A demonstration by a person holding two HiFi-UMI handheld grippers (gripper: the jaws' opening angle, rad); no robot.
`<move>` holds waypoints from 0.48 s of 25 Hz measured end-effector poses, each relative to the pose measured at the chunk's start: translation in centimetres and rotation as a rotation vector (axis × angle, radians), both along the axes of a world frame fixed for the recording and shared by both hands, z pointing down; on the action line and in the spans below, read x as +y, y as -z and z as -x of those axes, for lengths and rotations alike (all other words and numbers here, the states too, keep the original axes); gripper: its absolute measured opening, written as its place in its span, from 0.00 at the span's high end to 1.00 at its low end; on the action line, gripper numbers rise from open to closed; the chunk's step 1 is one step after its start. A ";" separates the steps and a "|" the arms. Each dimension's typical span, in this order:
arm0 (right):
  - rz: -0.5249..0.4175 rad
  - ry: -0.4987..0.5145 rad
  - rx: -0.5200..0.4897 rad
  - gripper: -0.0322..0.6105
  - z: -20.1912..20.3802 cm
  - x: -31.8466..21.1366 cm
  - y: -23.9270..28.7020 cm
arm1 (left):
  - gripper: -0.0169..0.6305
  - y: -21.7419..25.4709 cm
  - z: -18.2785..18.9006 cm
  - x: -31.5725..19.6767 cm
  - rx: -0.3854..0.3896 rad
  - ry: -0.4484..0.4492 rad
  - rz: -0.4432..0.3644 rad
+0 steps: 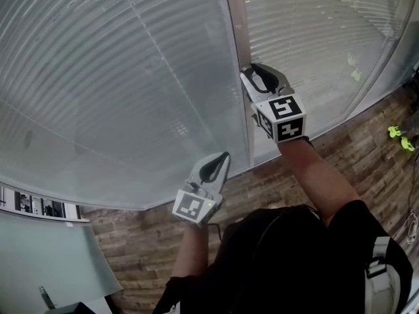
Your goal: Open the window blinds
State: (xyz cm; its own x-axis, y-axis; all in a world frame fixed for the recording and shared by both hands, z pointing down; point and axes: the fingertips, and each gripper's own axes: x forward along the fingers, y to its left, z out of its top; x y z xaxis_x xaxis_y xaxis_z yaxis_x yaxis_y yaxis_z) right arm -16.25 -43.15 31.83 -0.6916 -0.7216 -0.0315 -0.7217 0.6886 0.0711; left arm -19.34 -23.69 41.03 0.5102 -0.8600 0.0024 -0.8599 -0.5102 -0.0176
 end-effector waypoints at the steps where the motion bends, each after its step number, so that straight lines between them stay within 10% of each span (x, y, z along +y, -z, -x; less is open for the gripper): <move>1: 0.017 0.000 -0.025 0.74 0.0 0.0 0.1 | 0.97 0.0 0.1 0.0 0.001 0.003 0.002; 12: 0.160 0.006 -0.213 0.75 -0.2 -0.2 0.2 | 0.97 -0.1 0.0 0.1 0.000 0.009 0.005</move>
